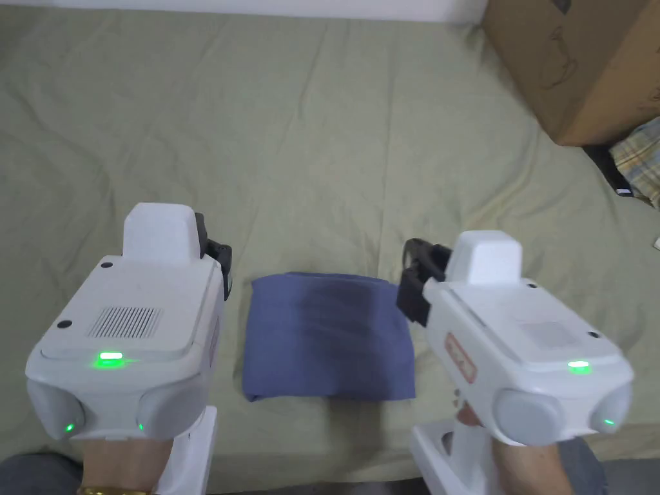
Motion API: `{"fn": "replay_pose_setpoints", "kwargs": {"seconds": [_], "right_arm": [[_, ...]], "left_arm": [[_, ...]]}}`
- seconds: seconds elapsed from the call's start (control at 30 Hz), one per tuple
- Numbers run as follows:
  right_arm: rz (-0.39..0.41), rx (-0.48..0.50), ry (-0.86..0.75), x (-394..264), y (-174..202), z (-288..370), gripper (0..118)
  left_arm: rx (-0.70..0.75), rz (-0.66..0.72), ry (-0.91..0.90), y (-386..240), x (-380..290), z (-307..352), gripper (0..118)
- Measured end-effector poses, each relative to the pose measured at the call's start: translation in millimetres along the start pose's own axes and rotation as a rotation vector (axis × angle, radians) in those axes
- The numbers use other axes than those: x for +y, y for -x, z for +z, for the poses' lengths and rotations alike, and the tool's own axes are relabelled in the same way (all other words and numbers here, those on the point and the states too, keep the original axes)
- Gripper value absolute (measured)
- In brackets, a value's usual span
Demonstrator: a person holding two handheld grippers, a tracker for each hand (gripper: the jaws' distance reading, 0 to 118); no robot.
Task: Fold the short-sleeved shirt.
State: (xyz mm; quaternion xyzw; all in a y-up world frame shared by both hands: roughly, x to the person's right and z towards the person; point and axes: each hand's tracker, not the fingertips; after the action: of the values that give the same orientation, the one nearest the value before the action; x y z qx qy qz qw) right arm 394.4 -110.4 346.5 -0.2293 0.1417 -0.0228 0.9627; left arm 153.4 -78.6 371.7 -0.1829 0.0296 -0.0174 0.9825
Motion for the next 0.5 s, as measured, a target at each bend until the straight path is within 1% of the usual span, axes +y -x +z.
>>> {"fn": "replay_pose_setpoints", "kwargs": {"seconds": [0.1, 0.17, 0.27, 0.3, 0.37, 0.4, 0.47, 0.5], "right_arm": [[0.035, 0.005, 0.099, -25.6, 19.1, -40.3, 0], [0.035, 0.004, 0.166, -44.7, 27.4, -63.9, 0], [0.057, -0.035, 0.262, -67.0, 33.0, -90.3, 0], [0.067, -0.053, 0.282, -73.3, 34.3, -94.7, 0], [0.055, -0.063, 0.305, -84.2, 35.2, -102.7, 0], [0.048, -0.068, 0.315, -87.9, 34.9, -105.1, 0], [0.037, -0.078, 0.324, -92.5, 35.6, -108.9, 0], [0.041, -0.08, 0.322, -93.6, 36.9, -110.7, 0]], "left_arm": [[0.016, 0.017, 0.01, 13.0, -7.5, 6.0, 0], [0.028, 0.025, 0.023, 19.6, -13.2, 9.7, 0], [0.033, 0.042, 0.048, 26.6, -19.9, 10.5, 0], [0.034, 0.047, 0.055, 28.4, -21.7, 10.5, 0], [0.034, 0.076, 0.069, 32.8, -25.1, 8.8, 0], [0.03, 0.087, 0.079, 34.6, -25.3, 6.9, 3], [0.015, 0.111, 0.109, 37.4, -24.9, 0.6, 4], [0.013, 0.128, 0.122, 39.0, -24.2, -2.8, 9]]}}
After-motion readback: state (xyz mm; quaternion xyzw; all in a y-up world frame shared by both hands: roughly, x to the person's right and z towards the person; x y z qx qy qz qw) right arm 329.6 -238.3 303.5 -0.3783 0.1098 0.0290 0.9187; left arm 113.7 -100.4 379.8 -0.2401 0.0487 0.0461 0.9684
